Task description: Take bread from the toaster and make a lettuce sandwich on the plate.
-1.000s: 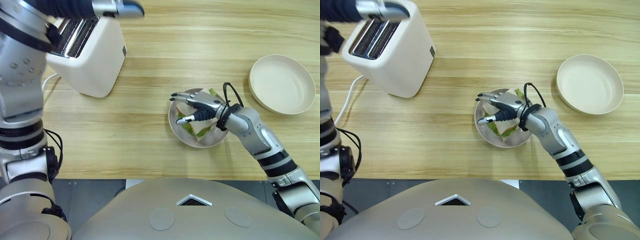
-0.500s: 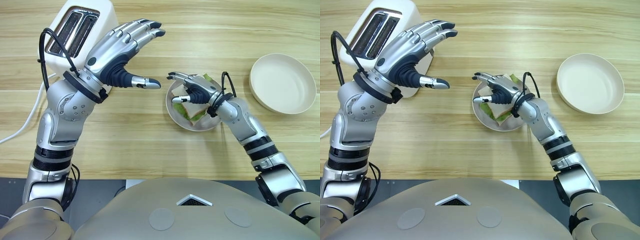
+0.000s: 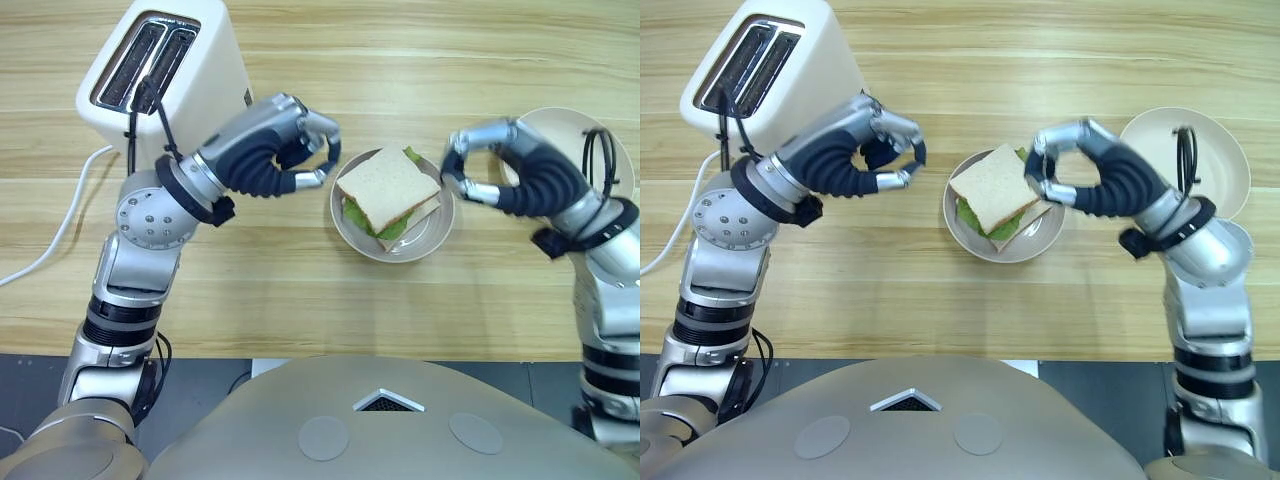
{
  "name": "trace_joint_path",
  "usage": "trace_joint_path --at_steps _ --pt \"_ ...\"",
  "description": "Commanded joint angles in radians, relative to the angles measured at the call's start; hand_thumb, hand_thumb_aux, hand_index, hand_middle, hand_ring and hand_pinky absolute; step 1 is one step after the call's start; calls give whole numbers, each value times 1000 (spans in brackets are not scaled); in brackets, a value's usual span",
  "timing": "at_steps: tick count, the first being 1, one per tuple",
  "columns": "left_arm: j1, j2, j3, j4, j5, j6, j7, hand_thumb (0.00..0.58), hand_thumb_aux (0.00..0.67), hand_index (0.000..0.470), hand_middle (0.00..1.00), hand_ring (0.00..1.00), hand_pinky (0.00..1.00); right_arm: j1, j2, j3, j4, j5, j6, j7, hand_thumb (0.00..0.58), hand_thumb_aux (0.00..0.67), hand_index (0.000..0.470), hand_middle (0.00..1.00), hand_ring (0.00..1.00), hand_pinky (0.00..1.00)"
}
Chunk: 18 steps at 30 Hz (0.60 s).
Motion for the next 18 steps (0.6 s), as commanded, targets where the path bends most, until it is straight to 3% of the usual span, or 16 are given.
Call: trace_joint_path --at_steps 1,7,12,18 --pt "49 41 -206 -33 -98 133 -222 580 670 470 1000 1000 1000 287 -234 -7 44 -13 35 320 580 670 470 1000 1000 1000" --pt "44 52 -457 93 98 142 -364 580 670 470 1000 1000 1000 284 -314 155 170 -218 49 418 580 670 470 1000 1000 1000" --pt "14 18 -562 225 222 116 -392 580 670 470 1000 1000 1000 111 -235 317 267 -402 75 373 580 670 470 1000 1000 1000" --pt "-90 -85 -593 465 373 37 -271 580 670 470 1000 1000 1000 -126 -92 428 411 -564 62 240 580 670 470 1000 1000 1000"
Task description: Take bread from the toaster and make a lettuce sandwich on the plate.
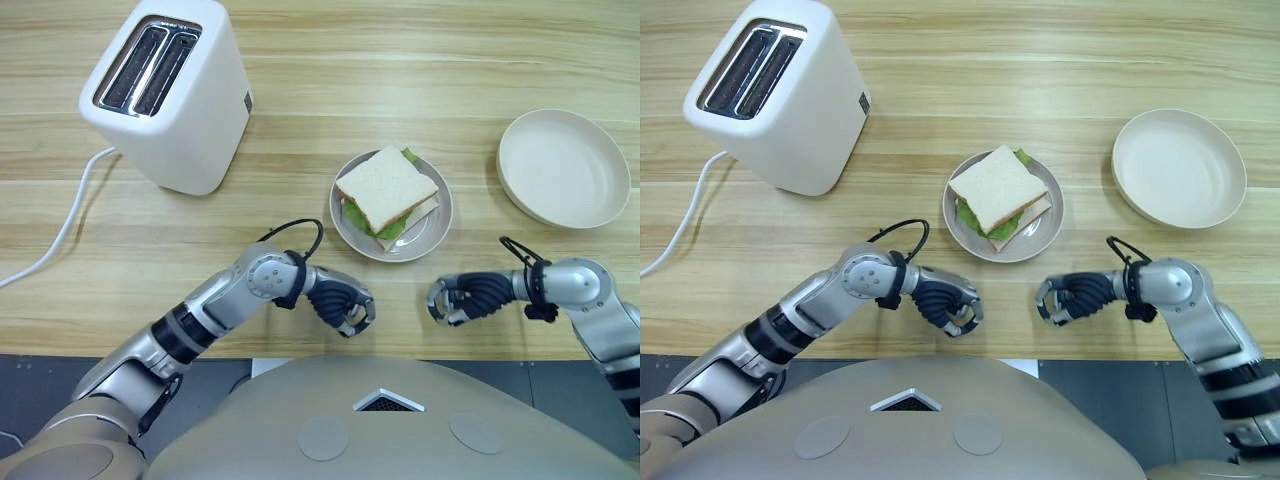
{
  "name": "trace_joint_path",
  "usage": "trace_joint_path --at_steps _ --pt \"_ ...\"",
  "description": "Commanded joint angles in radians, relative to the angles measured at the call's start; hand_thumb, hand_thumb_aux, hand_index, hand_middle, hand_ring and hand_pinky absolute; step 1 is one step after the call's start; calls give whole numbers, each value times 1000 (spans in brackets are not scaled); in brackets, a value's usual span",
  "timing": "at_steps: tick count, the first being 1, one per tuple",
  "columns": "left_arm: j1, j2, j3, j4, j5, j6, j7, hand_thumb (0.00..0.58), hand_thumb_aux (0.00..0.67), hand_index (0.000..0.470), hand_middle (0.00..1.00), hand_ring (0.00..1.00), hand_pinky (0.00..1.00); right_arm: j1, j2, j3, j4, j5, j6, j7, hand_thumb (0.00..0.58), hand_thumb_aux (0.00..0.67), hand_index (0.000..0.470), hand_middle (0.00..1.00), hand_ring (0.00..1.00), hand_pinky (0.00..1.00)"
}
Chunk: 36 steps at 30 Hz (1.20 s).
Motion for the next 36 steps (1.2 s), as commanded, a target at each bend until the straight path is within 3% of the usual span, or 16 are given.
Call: trace_joint_path --at_steps 1,11,13,16,18,19,20,21,22,23,24,25,26,27,33,36 --pt "-68 -47 -12 197 137 -13 99 580 670 470 1000 1000 1000 -128 93 78 131 -150 14 -114 580 670 470 1000 1000 1000" --pt "-491 -163 40 758 464 7 649 580 670 470 1000 1000 1000 -411 307 130 365 -377 -74 -501 580 670 470 1000 1000 1000" --pt "-503 -134 68 732 478 16 674 580 670 470 1000 1000 1000 -398 309 106 349 -346 -98 -519 580 670 470 1000 1000 1000" --pt "-377 -83 119 476 373 11 547 580 670 470 1000 1000 1000 -303 266 48 235 -206 -108 -435 580 670 470 1000 1000 1000" --pt "-235 -40 133 209 159 36 351 580 670 470 1000 1000 1000 -220 209 0 104 -40 -73 -307 580 670 470 667 667 667" --pt "-158 -12 134 62 12 71 258 580 670 470 1000 1000 1000 -165 173 -30 34 57 -58 -245 560 547 383 192 192 192" --pt "-90 15 135 -70 -124 117 182 580 670 470 1000 1000 1000 -110 139 -62 -29 144 -50 -193 520 455 319 0 0 0" --pt "-34 48 135 -186 -251 166 120 580 670 470 1000 1000 1000 -56 108 -100 -79 217 -52 -155 429 328 230 0 0 0" --pt "16 76 139 -288 -387 207 75 580 670 470 1000 1000 1000 -7 93 -156 -119 299 -52 -127 0 0 0 0 0 0" --pt "49 91 151 -359 -503 237 47 580 670 470 1000 1000 1000 27 87 -211 -147 375 -49 -108 0 0 0 0 0 0" --pt "71 89 191 -405 -638 264 35 501 423 297 1000 1000 1000 50 98 -278 -172 465 -44 -101 0 0 0 0 0 0" --pt "77 72 239 -423 -739 285 35 360 257 181 820 820 820 53 120 -334 -188 541 -32 -114 0 0 0 0 0 0" --pt "78 48 293 -414 -824 294 44 112 68 48 592 592 592 42 146 -376 -195 598 -18 -143 0 0 0 0 0 0" --pt "72 7 356 -389 -916 300 68 0 0 0 0 0 0 10 185 -414 -194 669 16 -201 0 0 0 0 0 0" --pt "32 -196 647 -233 -1366 296 241 0 0 0 0 0 0 -205 439 -489 -159 877 140 -658 0 0 0 0 0 0" --pt "-9 -285 764 -132 -1467 279 343 0 0 0 0 0 0 -297 589 -508 -78 1060 191 -817 0 0 0 0 0 0"
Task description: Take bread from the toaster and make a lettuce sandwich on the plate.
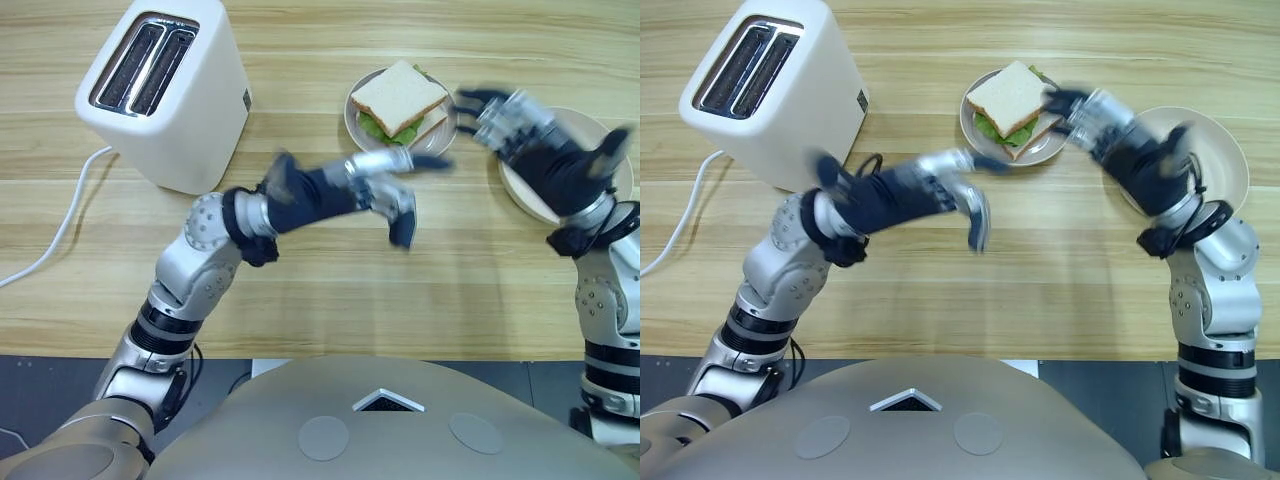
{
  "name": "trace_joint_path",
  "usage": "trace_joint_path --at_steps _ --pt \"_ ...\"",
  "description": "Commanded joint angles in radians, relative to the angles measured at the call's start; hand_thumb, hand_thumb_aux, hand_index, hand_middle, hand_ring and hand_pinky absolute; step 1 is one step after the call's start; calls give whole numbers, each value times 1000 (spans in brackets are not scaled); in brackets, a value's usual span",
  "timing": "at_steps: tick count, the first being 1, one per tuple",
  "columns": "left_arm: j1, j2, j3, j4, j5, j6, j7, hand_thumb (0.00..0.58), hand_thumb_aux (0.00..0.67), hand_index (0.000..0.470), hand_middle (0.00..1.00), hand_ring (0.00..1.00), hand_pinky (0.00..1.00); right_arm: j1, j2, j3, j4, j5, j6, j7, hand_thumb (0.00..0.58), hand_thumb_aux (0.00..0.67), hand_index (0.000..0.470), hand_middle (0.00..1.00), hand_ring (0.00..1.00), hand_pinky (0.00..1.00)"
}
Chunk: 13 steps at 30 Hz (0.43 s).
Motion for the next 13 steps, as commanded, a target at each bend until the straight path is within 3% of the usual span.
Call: trace_joint_path --at_steps 1,5,13 --pt "-51 -150 220 150 -207 4 165 0 0 0 0 0 0 -153 248 -54 81 289 117 -271 0 0 0 0 0 0" --pt "-18 -186 262 178 -155 11 189 0 0 0 0 0 0 -198 329 1 173 211 130 -277 0 0 0 0 0 0" --pt "26 -247 225 241 31 10 173 0 0 0 0 0 0 -101 373 47 171 37 70 -191 0 0 0 0 0 0"
